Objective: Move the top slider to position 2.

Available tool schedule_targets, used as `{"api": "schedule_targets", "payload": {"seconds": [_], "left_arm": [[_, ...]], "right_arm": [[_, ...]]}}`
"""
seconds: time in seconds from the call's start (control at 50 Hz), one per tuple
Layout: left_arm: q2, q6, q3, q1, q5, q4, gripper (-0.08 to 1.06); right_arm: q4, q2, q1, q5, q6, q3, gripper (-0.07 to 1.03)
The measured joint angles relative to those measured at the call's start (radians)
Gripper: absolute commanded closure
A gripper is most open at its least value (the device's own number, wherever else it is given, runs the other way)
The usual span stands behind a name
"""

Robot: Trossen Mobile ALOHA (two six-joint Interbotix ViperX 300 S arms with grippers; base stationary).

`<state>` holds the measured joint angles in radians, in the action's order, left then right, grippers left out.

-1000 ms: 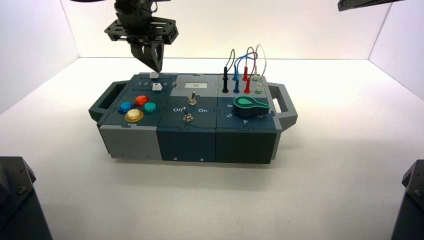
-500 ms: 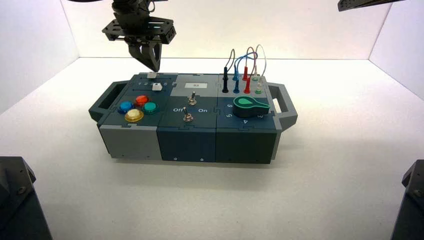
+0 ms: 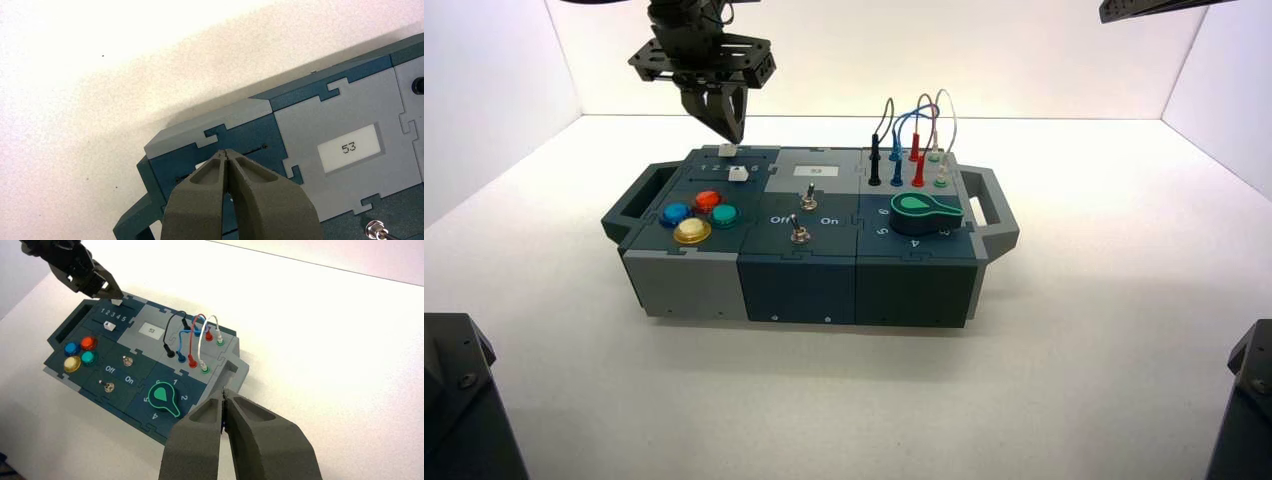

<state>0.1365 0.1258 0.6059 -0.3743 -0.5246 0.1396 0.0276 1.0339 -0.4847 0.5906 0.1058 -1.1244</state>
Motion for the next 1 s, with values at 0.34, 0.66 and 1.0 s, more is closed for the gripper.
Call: {"api": "schedule_targets", "payload": {"seconds": [0.34, 0.66, 1.0], "left_arm": [[0.0, 0.002, 0.003, 0.014, 0.0, -0.002, 1.01], [0.002, 0.005, 0.003, 0.017, 0.002, -0.002, 1.01], [0.0, 0.009, 0.0, 0.015, 0.002, -0.002, 1.01]], "right_arm": [[0.002, 0.0, 0.0, 0.0, 0.0, 0.002, 0.98], [0.0, -0.002, 0.0, 0.0, 0.0, 0.002, 0.98], [0.0, -0.009, 0.0, 0.0, 0.0, 0.002, 0.98]]}}
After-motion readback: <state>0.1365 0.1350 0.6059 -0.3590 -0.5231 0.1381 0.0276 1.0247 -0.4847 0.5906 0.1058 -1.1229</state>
